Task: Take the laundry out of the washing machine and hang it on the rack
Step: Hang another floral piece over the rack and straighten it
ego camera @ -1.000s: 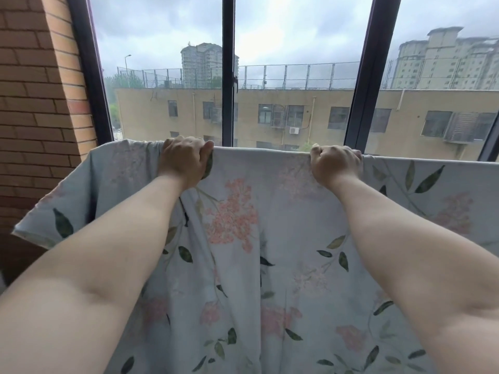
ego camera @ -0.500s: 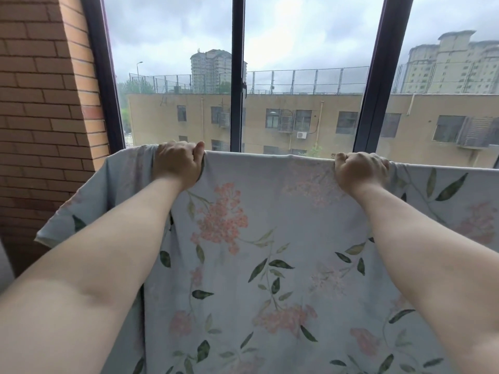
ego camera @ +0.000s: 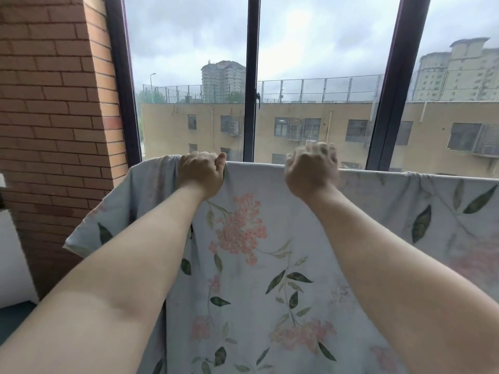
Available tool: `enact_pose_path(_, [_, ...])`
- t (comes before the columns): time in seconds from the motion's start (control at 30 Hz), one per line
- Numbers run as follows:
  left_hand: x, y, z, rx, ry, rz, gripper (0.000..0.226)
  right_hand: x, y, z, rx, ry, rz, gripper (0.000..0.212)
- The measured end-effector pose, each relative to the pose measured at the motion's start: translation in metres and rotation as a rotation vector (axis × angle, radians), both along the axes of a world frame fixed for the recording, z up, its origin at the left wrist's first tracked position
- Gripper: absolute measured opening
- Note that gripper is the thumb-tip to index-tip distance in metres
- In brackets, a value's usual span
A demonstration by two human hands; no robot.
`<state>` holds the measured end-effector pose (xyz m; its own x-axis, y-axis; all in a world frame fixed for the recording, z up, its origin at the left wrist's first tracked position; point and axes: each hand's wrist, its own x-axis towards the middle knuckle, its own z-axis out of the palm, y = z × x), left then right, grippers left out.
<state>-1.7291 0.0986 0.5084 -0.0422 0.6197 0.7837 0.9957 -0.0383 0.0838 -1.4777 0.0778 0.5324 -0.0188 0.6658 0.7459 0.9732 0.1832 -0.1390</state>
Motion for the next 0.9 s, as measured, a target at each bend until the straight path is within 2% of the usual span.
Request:
enact_pose_path(0.1, [-0.002,0.001,0.008,-0.105,-0.090,-0.108,0.044,-0.063,-0.003,0.001,-0.083,0.058,0.350,0.039])
enact_pose_path(0.17, [-0.017,-0.009,0.013,-0.104,-0.301,-0.263,0.027,-0.085,0.000,-0.009,-0.170,0.019,0.386,0.039])
enact_pose_path(0.23, [-0.042,-0.029,0.008,0.065,-0.398,-0.308,0.032,-0.086,0.006,-0.021,-0.135,-0.050,0.318,0.039])
enact_pose_path(0.3, [-0.080,-0.048,-0.007,0.197,-0.362,-0.134,0.044,-0.084,0.008,-0.023,-0.115,-0.029,0.243,0.043])
enact_pose_path(0.33, [-0.103,-0.057,-0.015,0.173,-0.376,-0.004,0.048,-0.088,0.008,-0.021,-0.127,0.000,0.205,0.047])
enact_pose_path(0.43, [-0.160,-0.076,-0.040,-0.146,-0.581,0.316,0.047,-0.107,0.005,-0.009,-0.185,0.032,0.053,0.054])
enact_pose_path(0.5, [-0.185,-0.086,-0.051,-0.345,-0.660,0.368,0.042,-0.130,-0.003,-0.005,-0.164,0.011,0.038,0.046])
enact_pose_path(0.6, [-0.209,-0.096,-0.056,-0.578,-0.587,0.268,0.034,-0.172,-0.010,-0.001,-0.049,-0.023,0.225,0.036])
enact_pose_path(0.7, [-0.237,-0.099,-0.057,-0.692,-0.479,0.251,0.017,-0.218,-0.012,0.003,-0.071,0.013,0.381,0.036])
enact_pose_path(0.8, [-0.276,-0.100,-0.045,-0.657,-0.461,0.287,0.016,-0.257,-0.009,-0.001,-0.104,0.035,0.446,0.033])
enact_pose_path(0.9, [-0.316,-0.095,-0.022,-0.436,-0.426,0.327,0.022,-0.282,-0.003,-0.007,-0.117,0.063,0.450,0.039])
